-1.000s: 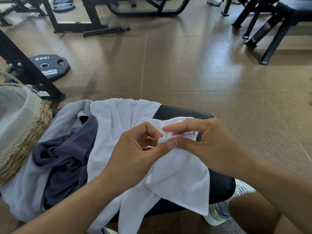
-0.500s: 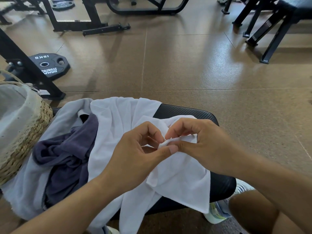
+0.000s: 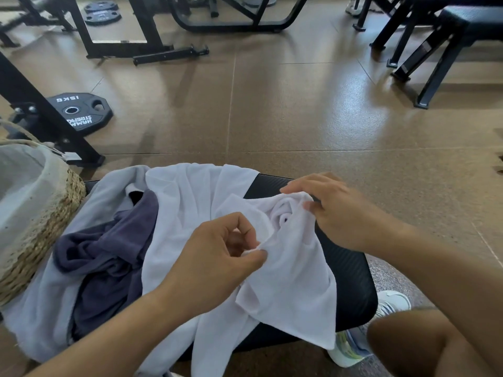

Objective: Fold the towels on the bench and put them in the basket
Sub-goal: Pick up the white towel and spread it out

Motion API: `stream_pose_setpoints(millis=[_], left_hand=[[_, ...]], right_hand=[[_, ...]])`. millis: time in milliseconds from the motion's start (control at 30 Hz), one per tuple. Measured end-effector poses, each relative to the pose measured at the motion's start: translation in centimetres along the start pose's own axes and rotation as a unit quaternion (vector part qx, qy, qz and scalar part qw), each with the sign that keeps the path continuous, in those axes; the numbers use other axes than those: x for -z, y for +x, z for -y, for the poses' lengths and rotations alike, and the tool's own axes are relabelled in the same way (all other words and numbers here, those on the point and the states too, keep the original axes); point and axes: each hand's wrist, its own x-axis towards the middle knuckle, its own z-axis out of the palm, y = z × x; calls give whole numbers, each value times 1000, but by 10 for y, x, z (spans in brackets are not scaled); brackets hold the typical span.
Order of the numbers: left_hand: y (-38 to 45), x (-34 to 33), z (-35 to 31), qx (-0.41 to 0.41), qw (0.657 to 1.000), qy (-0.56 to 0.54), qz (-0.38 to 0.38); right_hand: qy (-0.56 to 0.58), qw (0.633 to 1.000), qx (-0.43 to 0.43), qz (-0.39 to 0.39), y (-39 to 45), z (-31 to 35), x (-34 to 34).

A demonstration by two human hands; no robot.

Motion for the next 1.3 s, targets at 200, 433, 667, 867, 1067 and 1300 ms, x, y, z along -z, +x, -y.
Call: stream_pose_setpoints(millis=[200, 433, 667, 867, 1067, 1300], left_hand=[[1, 7, 0, 24, 966, 150, 210], [0, 12, -2, 32, 944, 220, 245], [4, 27, 0, 12, 971, 168, 172], [6, 39, 0, -5, 990, 122, 67], [5, 38, 2, 0, 985, 144, 90], [4, 35, 2, 4, 978, 178, 113]], right_hand=[[-116, 990, -31, 71, 8, -5, -3], [-110, 983, -138, 49, 6, -11, -5], [-13, 980, -151, 129, 9, -17, -4], [35, 990, -139, 3, 12, -17, 0], [1, 999, -46, 4, 8, -14, -2], [-131, 984, -95, 77, 7, -15, -20]])
